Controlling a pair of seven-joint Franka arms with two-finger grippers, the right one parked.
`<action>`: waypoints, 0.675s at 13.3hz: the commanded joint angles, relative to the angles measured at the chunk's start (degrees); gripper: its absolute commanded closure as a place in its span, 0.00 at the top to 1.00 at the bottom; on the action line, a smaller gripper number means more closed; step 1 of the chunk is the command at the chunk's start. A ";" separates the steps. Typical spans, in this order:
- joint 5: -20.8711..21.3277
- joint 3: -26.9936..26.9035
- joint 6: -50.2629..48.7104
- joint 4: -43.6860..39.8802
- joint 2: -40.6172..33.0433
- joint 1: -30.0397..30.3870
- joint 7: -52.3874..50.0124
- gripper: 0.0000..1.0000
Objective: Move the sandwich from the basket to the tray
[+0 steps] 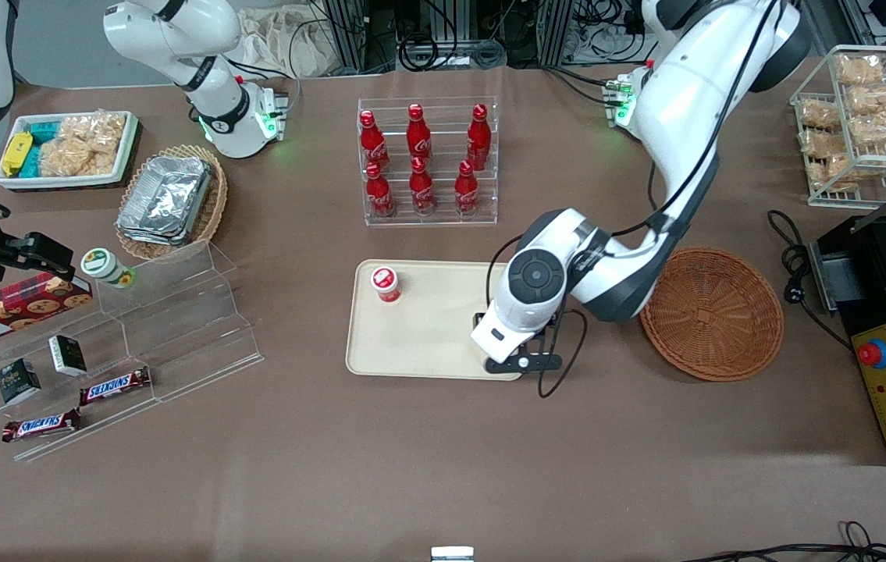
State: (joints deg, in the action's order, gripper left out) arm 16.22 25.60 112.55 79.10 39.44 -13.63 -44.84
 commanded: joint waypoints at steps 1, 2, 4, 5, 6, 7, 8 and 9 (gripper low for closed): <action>-0.39 0.50 -4.43 3.85 -8.22 4.65 0.45 1.00; -1.35 0.50 -5.58 5.08 -10.59 4.92 0.63 1.00; -2.24 0.50 -7.42 8.33 -14.63 7.55 2.64 1.00; -3.81 0.50 -9.09 9.74 -17.26 9.22 6.40 1.00; -6.35 0.50 -9.89 11.50 -20.07 12.02 10.35 1.00; -8.37 0.50 -9.98 13.86 -23.58 14.57 14.39 1.00; -10.40 0.50 -9.81 16.76 -26.84 17.29 18.35 1.00; -11.98 0.41 -9.55 19.57 -29.83 19.49 21.69 1.00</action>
State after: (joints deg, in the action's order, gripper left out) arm 7.79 25.65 102.44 90.05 18.41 0.78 -29.63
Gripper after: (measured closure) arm 0.000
